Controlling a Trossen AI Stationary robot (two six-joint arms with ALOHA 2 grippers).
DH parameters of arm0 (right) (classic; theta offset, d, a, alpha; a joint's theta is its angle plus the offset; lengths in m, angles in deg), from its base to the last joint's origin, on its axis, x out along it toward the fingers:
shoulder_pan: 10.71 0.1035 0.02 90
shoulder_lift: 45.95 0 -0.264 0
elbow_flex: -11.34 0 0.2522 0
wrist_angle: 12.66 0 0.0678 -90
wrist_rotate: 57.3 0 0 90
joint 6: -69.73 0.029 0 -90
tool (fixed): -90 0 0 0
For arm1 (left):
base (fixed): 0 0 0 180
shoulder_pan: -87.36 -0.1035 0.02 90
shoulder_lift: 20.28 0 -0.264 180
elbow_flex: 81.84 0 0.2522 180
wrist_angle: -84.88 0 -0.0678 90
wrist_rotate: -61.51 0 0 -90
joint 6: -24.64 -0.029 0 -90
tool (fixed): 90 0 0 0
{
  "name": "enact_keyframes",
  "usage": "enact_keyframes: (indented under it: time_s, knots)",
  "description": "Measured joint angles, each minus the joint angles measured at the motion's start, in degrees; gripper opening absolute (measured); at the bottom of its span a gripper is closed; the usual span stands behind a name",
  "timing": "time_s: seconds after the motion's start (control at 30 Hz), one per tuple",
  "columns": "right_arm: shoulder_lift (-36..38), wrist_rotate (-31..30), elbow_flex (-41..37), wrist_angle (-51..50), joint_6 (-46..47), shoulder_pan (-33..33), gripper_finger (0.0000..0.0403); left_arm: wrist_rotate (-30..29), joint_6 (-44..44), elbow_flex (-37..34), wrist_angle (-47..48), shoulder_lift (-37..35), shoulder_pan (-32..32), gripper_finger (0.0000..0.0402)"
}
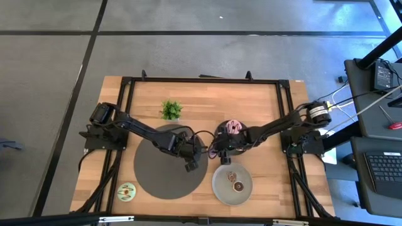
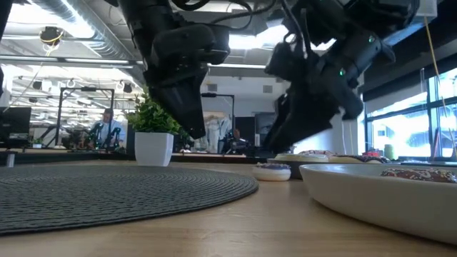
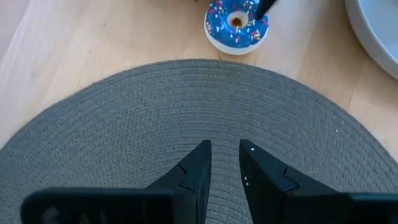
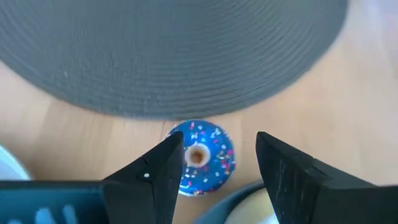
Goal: Pick & Place donuts
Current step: Put the small blue donut on the gray plate
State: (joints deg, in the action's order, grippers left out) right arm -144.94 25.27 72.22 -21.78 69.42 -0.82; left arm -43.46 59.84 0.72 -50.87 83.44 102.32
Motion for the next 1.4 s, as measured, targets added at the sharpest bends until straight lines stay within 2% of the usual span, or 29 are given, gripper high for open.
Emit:
enact_keyframes:
  time_s: [0.3, 0.8, 1.17, 1.4]
  knots:
    - [-3.2, -0.2, 0.1, 0.6, 0.1, -0.3, 0.0194, 0.1, 0.1, 0.0, 0.2, 0.0, 0.0, 0.0084]
    - [-3.2, -0.8, 0.1, 0.3, 0.2, -0.4, 0.0071, -0.1, 0.1, 0.0, 0.2, 0.0, 0.0, 0.0084]
    - [-3.3, -0.6, 0.1, 0.5, 0.2, -0.3, 0.0021, -0.1, 0.0, 0.0, 0.2, 0.0, 0.0, 0.0087]
    - [-3.4, -0.4, 4.5, -3.1, -1.4, -0.1, 0.0011, 0.0, -2.0, 0.0, 0.2, -0.1, 0.0, 0.0087]
